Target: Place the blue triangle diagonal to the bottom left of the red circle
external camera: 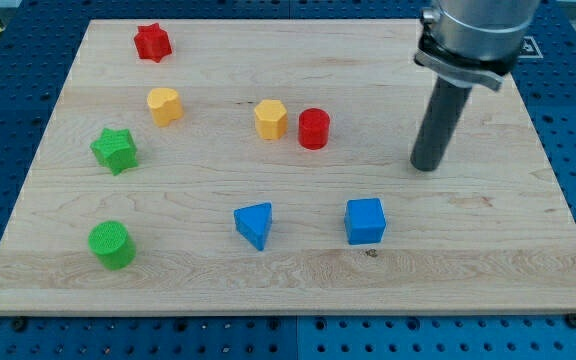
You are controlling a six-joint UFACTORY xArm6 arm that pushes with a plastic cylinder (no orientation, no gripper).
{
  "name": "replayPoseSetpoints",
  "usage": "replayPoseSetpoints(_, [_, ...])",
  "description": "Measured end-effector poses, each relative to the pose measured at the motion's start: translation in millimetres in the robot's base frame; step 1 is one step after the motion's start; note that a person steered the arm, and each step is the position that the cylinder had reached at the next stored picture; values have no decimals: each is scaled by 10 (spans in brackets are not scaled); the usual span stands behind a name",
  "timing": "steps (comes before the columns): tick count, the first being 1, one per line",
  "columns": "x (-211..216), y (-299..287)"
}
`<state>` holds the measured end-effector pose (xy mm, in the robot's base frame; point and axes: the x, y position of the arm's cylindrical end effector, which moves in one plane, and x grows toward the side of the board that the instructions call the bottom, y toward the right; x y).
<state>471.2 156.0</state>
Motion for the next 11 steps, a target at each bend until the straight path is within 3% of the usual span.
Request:
replayPoseSetpoints(2, [172,31])
replayPoseSetpoints(6, [995,-294])
replayPoseSetpoints(9, [1474,-1231])
replayPoseSetpoints(10, [1475,-1840])
replayPoseSetpoints(11, [1214,-2385])
